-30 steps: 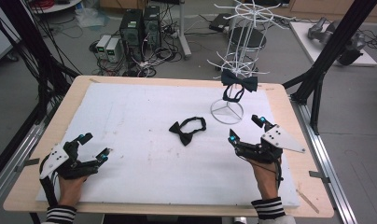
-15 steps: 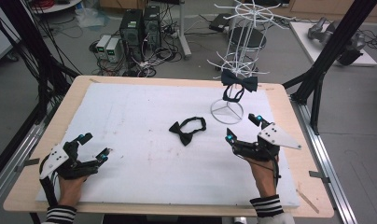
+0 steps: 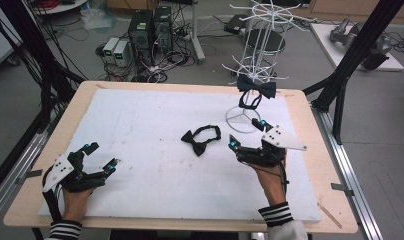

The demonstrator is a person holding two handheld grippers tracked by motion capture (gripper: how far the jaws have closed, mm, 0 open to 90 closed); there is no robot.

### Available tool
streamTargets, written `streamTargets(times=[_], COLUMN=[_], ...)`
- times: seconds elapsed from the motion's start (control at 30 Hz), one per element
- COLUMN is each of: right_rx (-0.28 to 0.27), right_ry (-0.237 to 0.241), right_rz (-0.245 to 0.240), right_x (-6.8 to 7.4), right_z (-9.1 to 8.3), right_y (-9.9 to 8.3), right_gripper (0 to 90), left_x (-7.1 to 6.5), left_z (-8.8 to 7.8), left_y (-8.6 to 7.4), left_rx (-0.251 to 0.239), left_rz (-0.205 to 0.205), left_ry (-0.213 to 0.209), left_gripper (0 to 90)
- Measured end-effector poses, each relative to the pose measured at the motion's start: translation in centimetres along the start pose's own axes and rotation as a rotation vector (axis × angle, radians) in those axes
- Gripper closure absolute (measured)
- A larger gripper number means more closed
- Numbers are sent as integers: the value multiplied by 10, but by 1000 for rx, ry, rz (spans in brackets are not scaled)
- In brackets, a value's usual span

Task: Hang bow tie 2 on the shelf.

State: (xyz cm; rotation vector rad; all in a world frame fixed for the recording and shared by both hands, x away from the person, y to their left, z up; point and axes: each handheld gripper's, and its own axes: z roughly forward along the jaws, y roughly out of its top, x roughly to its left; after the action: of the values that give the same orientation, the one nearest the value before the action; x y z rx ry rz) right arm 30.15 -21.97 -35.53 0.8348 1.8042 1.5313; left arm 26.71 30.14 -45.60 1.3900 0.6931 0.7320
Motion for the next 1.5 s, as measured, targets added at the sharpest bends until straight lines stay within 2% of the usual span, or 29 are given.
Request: streamTargets(times=[0.73,1.13,1.5], right_rx=[107,219,318], right_ry=[84,125,158], right_rz=[32,47,33], right_x=[15,23,29], right_z=[46,79,101], right_y=[-12,-30,-46], right_gripper=[110,110,113], left_x=[0,0,0], left_z=[-1,-1,-1], left_y=[0,0,0], left_rx=[-6,-6,-9], left_rz=[0,1,3], left_ry=[1,1,3], left_gripper=[122,122,122])
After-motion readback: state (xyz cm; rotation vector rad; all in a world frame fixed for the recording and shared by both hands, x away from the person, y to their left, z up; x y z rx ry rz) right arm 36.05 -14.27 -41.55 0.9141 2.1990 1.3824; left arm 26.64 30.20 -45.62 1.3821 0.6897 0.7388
